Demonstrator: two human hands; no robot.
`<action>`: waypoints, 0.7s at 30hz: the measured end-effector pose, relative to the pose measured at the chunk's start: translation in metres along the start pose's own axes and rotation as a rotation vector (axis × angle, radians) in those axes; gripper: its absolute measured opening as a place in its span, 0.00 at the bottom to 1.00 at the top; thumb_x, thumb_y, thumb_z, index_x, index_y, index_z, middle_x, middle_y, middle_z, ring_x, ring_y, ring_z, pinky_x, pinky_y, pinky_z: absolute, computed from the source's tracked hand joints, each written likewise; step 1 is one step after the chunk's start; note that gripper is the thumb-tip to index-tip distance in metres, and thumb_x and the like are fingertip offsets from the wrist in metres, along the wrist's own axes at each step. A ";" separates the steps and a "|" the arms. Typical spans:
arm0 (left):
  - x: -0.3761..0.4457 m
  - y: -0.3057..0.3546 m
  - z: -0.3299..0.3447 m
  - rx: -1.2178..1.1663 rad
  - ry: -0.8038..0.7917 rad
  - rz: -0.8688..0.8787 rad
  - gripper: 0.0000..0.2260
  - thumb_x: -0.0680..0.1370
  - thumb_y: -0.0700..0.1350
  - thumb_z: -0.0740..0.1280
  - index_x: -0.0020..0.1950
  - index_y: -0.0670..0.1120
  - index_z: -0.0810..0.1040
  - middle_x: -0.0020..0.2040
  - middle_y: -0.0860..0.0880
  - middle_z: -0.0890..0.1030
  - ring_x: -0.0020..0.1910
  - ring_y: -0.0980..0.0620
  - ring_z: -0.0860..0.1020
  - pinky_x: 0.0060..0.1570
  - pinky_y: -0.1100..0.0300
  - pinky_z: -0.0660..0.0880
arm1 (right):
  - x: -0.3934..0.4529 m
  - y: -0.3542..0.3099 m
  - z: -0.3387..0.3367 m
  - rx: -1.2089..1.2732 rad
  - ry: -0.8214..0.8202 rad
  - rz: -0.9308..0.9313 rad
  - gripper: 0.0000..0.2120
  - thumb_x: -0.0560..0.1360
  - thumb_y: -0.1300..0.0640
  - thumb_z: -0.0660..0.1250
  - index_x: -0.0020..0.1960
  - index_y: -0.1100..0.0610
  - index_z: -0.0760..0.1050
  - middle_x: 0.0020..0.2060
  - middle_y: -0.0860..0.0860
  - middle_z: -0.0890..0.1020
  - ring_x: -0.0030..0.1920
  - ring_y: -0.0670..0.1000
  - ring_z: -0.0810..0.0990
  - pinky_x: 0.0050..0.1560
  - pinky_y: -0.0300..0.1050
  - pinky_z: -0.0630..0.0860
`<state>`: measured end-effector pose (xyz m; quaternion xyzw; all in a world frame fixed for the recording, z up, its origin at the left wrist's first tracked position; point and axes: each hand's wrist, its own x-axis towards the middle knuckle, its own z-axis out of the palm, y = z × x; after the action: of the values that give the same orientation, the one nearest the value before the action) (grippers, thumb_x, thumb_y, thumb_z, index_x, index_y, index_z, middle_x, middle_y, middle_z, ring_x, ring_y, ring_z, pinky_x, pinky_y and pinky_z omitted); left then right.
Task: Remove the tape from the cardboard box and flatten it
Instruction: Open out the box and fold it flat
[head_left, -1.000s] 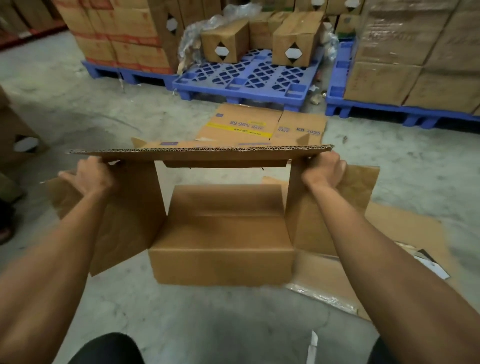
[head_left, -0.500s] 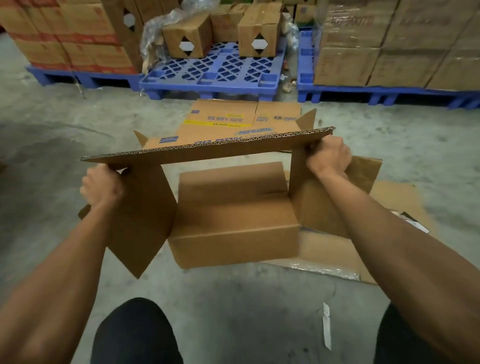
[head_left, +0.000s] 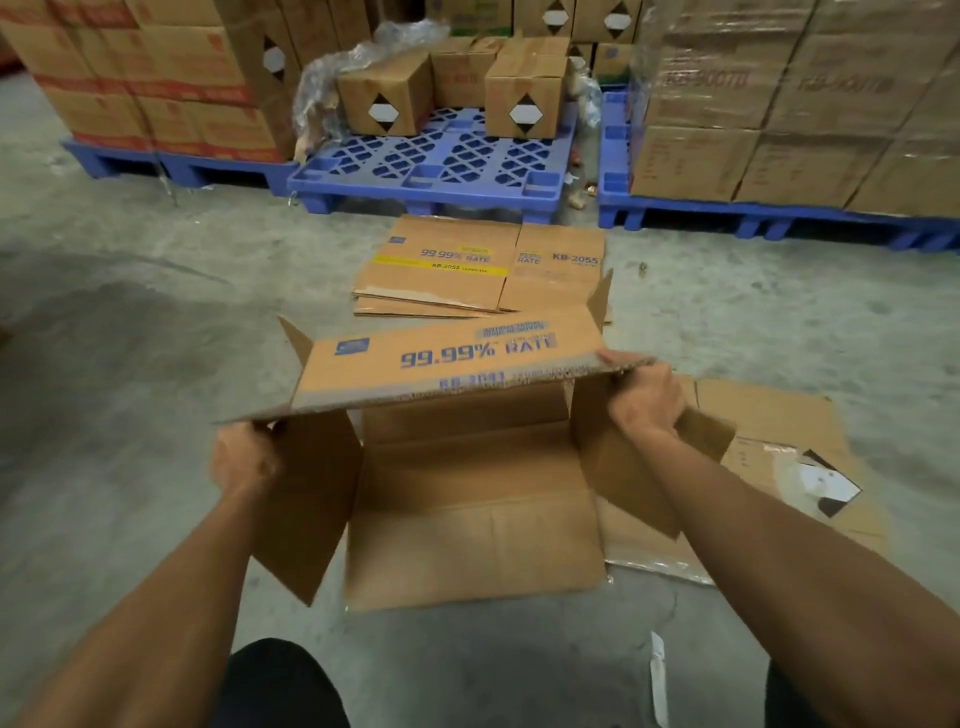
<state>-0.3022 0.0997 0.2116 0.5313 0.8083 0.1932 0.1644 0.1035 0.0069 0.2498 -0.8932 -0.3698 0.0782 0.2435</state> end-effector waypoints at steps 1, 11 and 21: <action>-0.006 -0.007 0.007 -0.012 -0.062 0.013 0.10 0.80 0.40 0.65 0.53 0.37 0.83 0.50 0.35 0.82 0.49 0.35 0.79 0.48 0.45 0.76 | -0.004 0.012 0.008 0.008 -0.043 0.034 0.14 0.77 0.62 0.64 0.61 0.56 0.80 0.56 0.60 0.80 0.57 0.62 0.78 0.59 0.53 0.75; 0.013 -0.043 -0.009 -0.137 -0.440 0.127 0.15 0.82 0.39 0.62 0.68 0.48 0.78 0.63 0.42 0.80 0.54 0.47 0.76 0.55 0.52 0.72 | 0.001 0.075 0.029 0.543 -0.503 -0.106 0.19 0.75 0.59 0.71 0.65 0.49 0.78 0.64 0.47 0.78 0.59 0.51 0.80 0.62 0.40 0.74; 0.009 -0.001 0.028 0.058 -0.398 0.132 0.31 0.79 0.58 0.64 0.79 0.54 0.58 0.73 0.34 0.61 0.72 0.34 0.62 0.72 0.46 0.59 | 0.002 0.019 0.046 0.152 -0.321 -0.195 0.21 0.80 0.47 0.57 0.72 0.48 0.69 0.72 0.52 0.70 0.68 0.58 0.72 0.65 0.52 0.71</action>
<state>-0.2936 0.1118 0.1856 0.6155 0.7284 0.0712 0.2925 0.1018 0.0138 0.2003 -0.8083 -0.4817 0.2232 0.2545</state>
